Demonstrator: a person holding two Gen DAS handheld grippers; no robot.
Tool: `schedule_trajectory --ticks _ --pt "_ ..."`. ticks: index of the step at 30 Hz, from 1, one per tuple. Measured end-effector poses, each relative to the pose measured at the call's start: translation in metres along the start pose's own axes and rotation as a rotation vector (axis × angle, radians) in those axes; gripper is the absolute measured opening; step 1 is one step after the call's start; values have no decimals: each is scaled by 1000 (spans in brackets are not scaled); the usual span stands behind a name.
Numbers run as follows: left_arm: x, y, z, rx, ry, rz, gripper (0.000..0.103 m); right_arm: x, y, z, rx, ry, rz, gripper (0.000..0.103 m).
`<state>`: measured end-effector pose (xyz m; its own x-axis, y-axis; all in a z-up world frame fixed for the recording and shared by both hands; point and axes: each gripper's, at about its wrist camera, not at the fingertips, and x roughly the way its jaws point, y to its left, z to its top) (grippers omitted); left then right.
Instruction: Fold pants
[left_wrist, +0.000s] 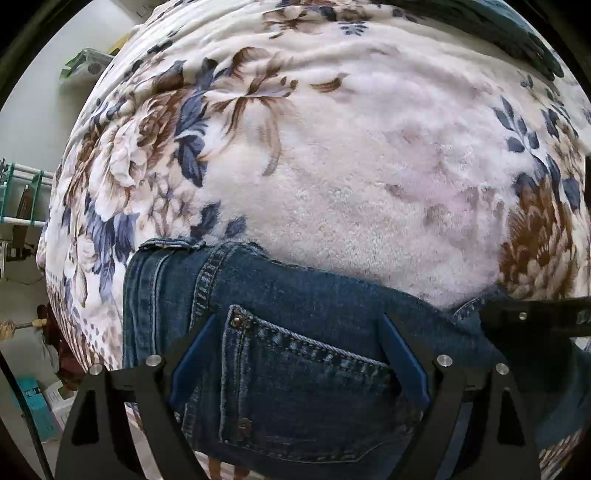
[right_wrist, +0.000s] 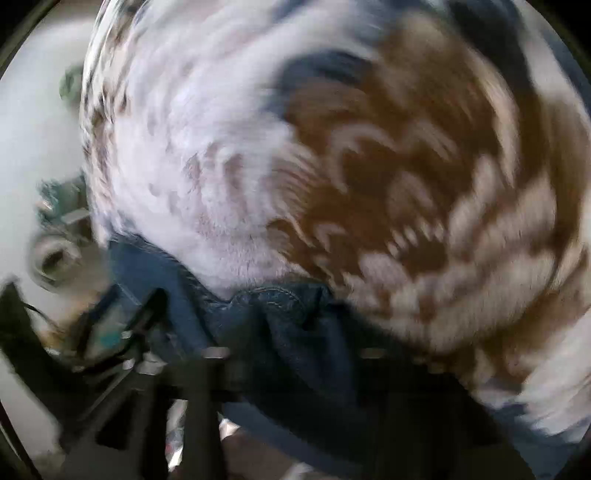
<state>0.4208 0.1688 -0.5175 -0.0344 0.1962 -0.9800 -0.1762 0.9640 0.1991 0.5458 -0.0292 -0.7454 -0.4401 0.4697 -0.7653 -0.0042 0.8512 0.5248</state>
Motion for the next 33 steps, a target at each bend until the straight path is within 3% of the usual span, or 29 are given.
schedule_trajectory --ticks 3,4,6,7,10,11,14,18,20,22,23,24,27,29,33 --pt "-1 1 -2 20 -5 -14 88 -31 10 -14 17 -130 -26 16" --pt "-2 1 -2 27 -9 -15 88 -44 5 -19 53 -180 -6 5" --pt "0 1 -2 34 -5 -18 88 -64 -16 -25 145 -266 4 0" --pt "0 2 -2 35 -2 -16 88 -68 -26 -26 184 -278 32 0" --pt "0 0 -1 31 8 -14 88 -63 -42 -25 186 -183 216 1" --pt "0 0 -1 28 12 -13 88 -65 -40 -25 170 -189 205 1" --pt "-2 2 1 19 17 -12 88 -60 -36 -20 162 -133 198 10" --pt "-6 6 1 0 18 -2 88 -42 -32 -8 133 -66 154 54" --pt "-13 3 1 -7 5 0 88 -22 -23 -5 113 -13 103 54" --pt "-17 0 2 -2 -14 6 88 -16 -14 -6 59 -34 48 44" --pt "-18 -1 3 6 -23 11 88 -17 -10 -10 54 -65 39 12" --pt "-17 -4 5 18 -28 15 88 -21 -5 -13 57 -88 30 7" --pt "-15 -6 8 24 -28 18 88 -61 9 -29 42 -270 -48 1" --pt "-11 -1 8 18 -24 21 88 -78 -5 -32 103 -321 -45 0" --pt "-5 7 7 5 -5 21 88 -68 -38 -24 181 -256 -20 0"
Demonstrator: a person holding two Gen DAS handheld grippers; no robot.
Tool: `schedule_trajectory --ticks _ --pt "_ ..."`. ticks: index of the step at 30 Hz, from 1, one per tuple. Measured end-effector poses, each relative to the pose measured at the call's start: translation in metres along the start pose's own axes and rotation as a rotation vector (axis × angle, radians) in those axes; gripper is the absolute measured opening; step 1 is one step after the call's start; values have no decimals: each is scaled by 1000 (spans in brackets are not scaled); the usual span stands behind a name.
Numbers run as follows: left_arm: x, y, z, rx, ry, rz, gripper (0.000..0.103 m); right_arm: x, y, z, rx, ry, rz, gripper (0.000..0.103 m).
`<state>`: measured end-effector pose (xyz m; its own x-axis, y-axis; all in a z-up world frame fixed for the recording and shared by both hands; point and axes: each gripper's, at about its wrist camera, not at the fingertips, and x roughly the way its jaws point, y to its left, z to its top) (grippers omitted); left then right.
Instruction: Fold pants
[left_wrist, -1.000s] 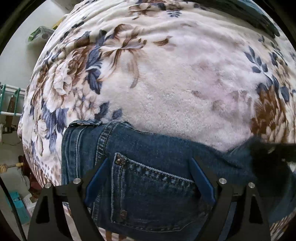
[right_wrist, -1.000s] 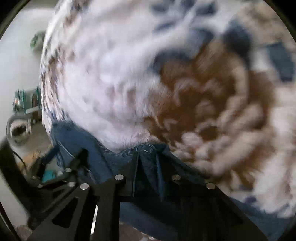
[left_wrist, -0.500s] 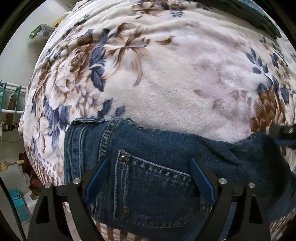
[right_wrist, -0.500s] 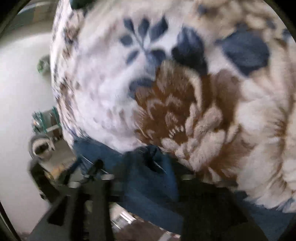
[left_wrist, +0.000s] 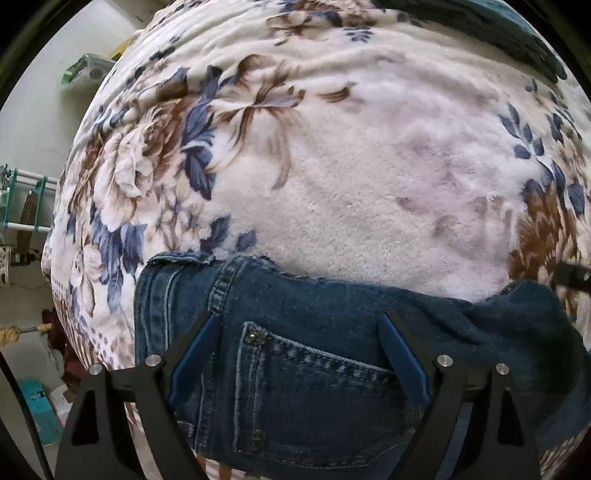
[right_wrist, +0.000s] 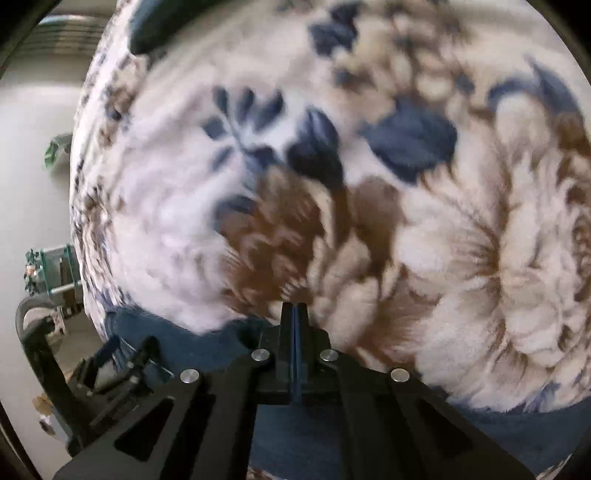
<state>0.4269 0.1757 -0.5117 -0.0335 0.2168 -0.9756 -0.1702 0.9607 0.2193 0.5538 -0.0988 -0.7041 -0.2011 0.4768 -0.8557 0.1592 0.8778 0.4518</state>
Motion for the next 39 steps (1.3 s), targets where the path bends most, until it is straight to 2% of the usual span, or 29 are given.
schedule_trajectory --ticks 2,4,5,6,7,9,10,11,13,15,16,17,20,22,25,27,29,31,33,34,37,39 --pt "-5 0 0 1 0 -13 88 -1 -10 -1 33 58 104 1" --pt "-10 -3 -1 15 -10 -14 88 -9 -19 -4 68 71 176 9" --pt "-11 -6 -2 25 -17 -12 88 -11 -21 -6 65 70 185 34" --pt "-11 -9 -2 35 -21 -7 88 -12 -20 -6 48 69 179 66" --pt "-11 -12 -2 42 -20 -5 88 -10 -19 -6 24 70 173 74" --pt "-11 -17 -1 48 -20 -8 88 12 -7 -7 -33 145 156 75" --pt "-11 -19 -1 52 -21 -4 88 27 3 -9 -65 177 130 75" --pt "-11 -20 0 53 -25 -6 88 41 15 -11 -134 206 72 70" --pt "-13 -24 2 61 -35 -1 88 55 35 -17 -259 202 -34 53" --pt "-13 -25 3 70 -43 0 88 52 47 -22 -304 175 -90 19" --pt "-14 -26 3 72 -46 -1 88 43 51 -23 -309 132 -123 11" --pt "-14 -26 3 75 -49 1 88 29 51 -24 -301 86 -125 8" --pt "-11 -23 2 76 -47 10 88 -4 29 -19 -176 -7 -47 4" --pt "-6 -23 0 70 -34 16 88 2 11 -16 -101 5 -23 4" --pt "-6 -22 -2 75 -30 24 88 14 6 -15 -62 -2 -23 4" --pt "-7 -21 -3 76 -28 23 88 25 -2 -14 -20 23 10 5" --pt "-10 -20 -4 75 -16 24 88 25 -14 -8 29 51 81 7" --pt "-18 -20 -6 68 -27 13 88 9 -24 -12 51 61 157 21" --pt "-28 -25 -8 69 -40 -10 88 -20 -36 -21 57 -20 150 69" --pt "-34 -31 -10 80 -48 -21 88 -35 -44 -29 59 -70 135 76" --pt "-47 -57 -18 137 -67 -45 88 -77 -80 -59 167 -201 125 77" --pt "-55 -77 -24 168 -79 -62 88 -104 -122 -89 281 -294 116 79"
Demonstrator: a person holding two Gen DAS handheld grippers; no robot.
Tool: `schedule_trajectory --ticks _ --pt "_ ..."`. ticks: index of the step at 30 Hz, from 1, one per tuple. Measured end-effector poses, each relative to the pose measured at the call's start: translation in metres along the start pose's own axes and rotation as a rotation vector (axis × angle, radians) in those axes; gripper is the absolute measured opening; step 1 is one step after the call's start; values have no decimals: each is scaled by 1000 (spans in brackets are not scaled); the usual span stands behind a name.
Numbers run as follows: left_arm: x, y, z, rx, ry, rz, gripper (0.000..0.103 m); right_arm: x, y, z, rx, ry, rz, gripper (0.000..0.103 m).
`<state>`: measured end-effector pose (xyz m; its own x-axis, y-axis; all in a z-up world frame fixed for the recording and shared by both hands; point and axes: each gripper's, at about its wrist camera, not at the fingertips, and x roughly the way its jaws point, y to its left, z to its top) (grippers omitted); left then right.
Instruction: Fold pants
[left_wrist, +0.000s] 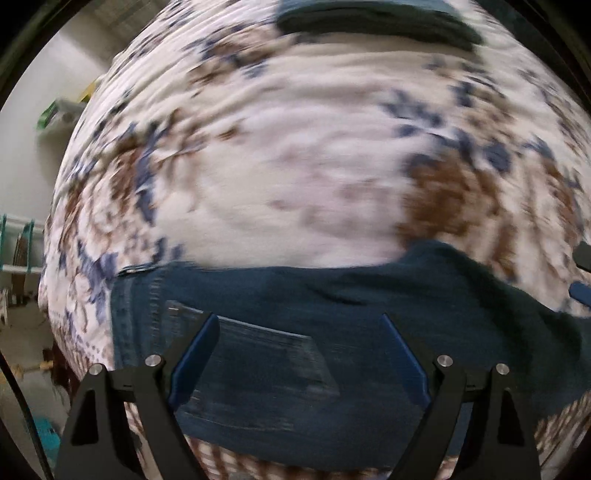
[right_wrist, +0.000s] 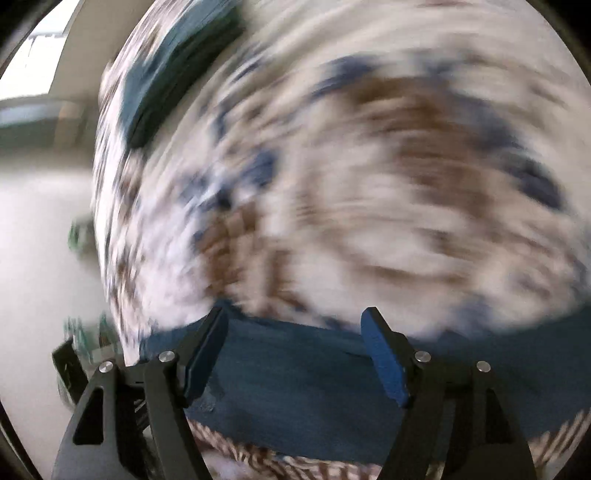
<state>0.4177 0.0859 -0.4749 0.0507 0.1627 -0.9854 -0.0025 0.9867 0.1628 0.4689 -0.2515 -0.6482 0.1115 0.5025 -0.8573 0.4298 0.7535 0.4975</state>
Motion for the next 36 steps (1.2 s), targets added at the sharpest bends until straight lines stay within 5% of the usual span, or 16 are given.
schedule_trajectory --ticks 10,15,18,22,24,27,34,36 --pt "-25 -155 -25 158 -26 -171 88 -176 -280 -59 559 -435 -67 85" --pt "-13 -232 -52 224 20 -171 88 -215 -402 -71 730 -542 -111 85" --pt "-1 -266 -68 264 49 -141 88 -214 -457 -75 821 -579 -32 85" --pt "15 -286 -74 261 53 -75 90 -199 -493 -62 829 -601 139 85" --pt "25 -282 -69 223 82 -58 103 -198 -493 -53 769 -634 196 85" --pt "37 -272 -58 186 121 -98 103 -200 -492 -45 699 -673 299 85" --pt "47 -271 -47 182 136 -85 103 -182 -495 -15 687 -666 372 85" --pt "48 -279 -49 183 147 -81 103 -183 -493 -7 675 -653 333 75"
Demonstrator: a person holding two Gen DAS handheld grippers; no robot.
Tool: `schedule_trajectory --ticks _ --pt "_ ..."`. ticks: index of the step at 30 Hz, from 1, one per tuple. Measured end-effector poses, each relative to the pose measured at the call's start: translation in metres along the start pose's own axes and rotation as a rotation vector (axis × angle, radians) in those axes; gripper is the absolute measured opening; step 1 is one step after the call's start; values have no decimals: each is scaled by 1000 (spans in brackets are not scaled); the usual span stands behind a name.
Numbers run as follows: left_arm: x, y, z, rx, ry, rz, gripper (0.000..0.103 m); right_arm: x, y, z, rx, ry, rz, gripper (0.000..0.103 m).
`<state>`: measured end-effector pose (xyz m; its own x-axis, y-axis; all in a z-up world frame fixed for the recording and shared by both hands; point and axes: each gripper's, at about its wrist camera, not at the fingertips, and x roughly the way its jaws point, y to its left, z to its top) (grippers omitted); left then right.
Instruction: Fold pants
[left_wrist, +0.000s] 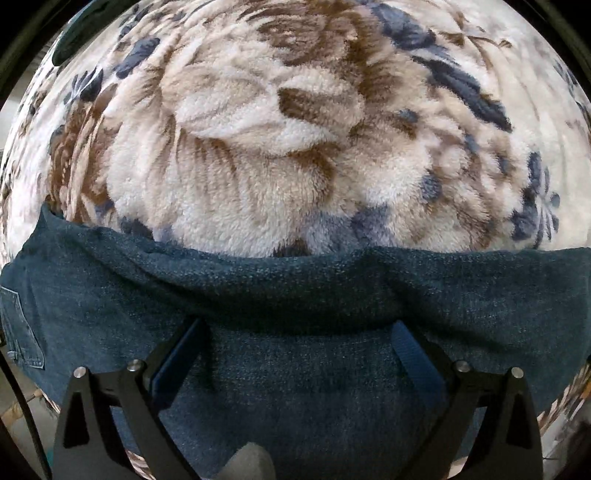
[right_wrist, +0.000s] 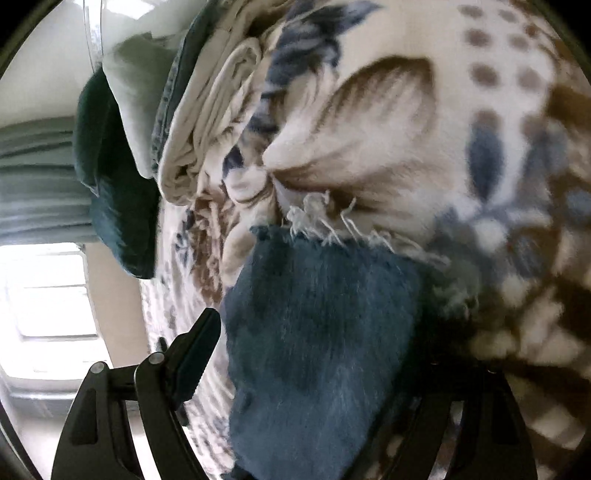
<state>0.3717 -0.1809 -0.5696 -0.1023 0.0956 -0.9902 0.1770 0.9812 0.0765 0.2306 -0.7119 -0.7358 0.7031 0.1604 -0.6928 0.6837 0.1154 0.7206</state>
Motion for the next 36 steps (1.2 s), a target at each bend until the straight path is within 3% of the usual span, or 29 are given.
schedule_trajectory --ticks 1,2,3,6,10,15,22,28,32,35,36 --pt "2 -1 1 -1 6 1 103 -3 5 0 -24 -2 -38 63" --pt "3 -4 4 2 7 4 103 1 13 -1 -71 -4 -110 24" --pt "1 -7 5 8 2 10 103 1 17 -3 -94 -3 -135 15" --pt "-16 -13 3 16 -39 57 103 -9 30 -11 -126 -38 -153 10" --pt "-46 0 0 20 -129 123 103 -25 70 -37 -218 -79 -156 9" --pt "-76 51 -3 -49 -169 144 103 -29 143 -103 -393 -50 -150 9" --pt "-94 157 -31 -180 -186 171 103 10 221 -257 -717 60 -197 9" --pt "-85 251 -61 -311 -153 178 103 85 226 -425 -982 223 -275 9" --pt "-75 286 -74 -331 -139 188 103 122 209 -509 -1148 315 -349 9" --pt "-67 300 -75 -338 -123 174 103 145 199 -539 -1182 389 -463 21" --pt "-66 304 -74 -340 -121 168 103 147 200 -539 -1157 417 -460 32"
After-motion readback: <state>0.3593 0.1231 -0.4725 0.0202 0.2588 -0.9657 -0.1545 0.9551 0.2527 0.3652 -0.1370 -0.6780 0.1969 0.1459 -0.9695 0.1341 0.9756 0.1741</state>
